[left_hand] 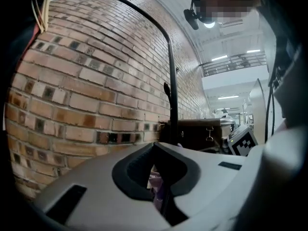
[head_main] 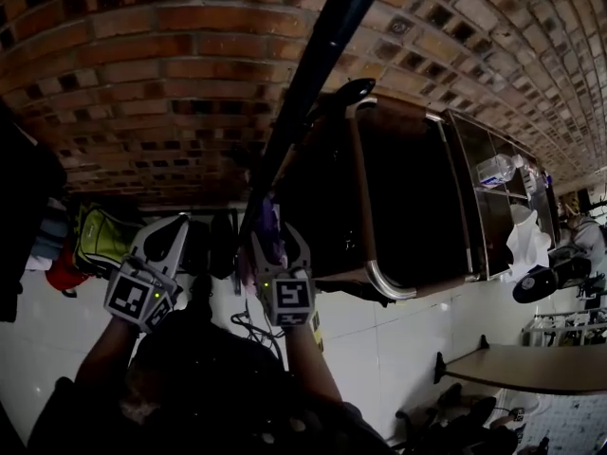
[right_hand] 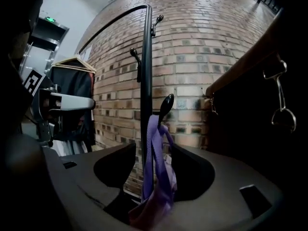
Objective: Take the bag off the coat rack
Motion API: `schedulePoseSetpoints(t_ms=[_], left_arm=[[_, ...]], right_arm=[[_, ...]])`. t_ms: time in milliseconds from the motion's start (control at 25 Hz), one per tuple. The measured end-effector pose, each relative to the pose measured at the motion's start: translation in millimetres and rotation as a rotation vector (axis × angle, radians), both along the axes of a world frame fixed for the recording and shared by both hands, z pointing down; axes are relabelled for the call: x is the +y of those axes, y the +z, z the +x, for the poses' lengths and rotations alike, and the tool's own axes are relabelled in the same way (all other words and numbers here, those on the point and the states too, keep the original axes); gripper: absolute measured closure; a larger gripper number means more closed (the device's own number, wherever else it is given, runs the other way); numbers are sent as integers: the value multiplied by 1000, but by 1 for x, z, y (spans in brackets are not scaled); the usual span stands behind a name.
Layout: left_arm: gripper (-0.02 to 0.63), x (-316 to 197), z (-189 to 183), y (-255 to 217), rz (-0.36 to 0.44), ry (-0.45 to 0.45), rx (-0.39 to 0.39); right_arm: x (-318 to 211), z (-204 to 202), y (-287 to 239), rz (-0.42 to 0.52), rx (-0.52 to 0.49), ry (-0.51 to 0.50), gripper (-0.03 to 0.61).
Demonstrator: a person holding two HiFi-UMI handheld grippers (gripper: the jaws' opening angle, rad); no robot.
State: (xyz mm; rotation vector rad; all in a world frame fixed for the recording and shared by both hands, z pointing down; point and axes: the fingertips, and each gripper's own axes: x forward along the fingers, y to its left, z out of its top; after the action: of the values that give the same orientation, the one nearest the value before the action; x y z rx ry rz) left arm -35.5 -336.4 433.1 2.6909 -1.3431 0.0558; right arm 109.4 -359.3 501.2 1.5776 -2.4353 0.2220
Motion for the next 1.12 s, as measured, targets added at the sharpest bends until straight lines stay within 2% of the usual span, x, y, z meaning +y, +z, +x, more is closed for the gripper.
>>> schedulePoseSetpoints(t_ms=[160, 280, 520, 680, 800, 880, 1120], left_arm=[[591, -26, 9, 14, -32, 35, 6], [591, -38, 15, 21, -57, 63, 18], [591, -55, 24, 25, -53, 120, 8], [591, -64, 26, 29, -59, 143, 5], [591, -68, 28, 31, -66, 159, 7], [591, -70, 29, 31, -67, 167, 9], [591, -82, 29, 33, -71, 193, 0]], right_arm=[[-13, 0, 19, -40, 38, 16, 347], [-18, 3, 26, -45, 54, 45, 379], [-28, -2, 31, -39, 60, 36, 388], [-29, -4, 33, -40, 153, 29, 419], [-31, -3, 33, -45, 195, 33, 467], [-33, -3, 32, -37, 186, 40, 515], [-35, -1, 25, -26, 80, 52, 529]])
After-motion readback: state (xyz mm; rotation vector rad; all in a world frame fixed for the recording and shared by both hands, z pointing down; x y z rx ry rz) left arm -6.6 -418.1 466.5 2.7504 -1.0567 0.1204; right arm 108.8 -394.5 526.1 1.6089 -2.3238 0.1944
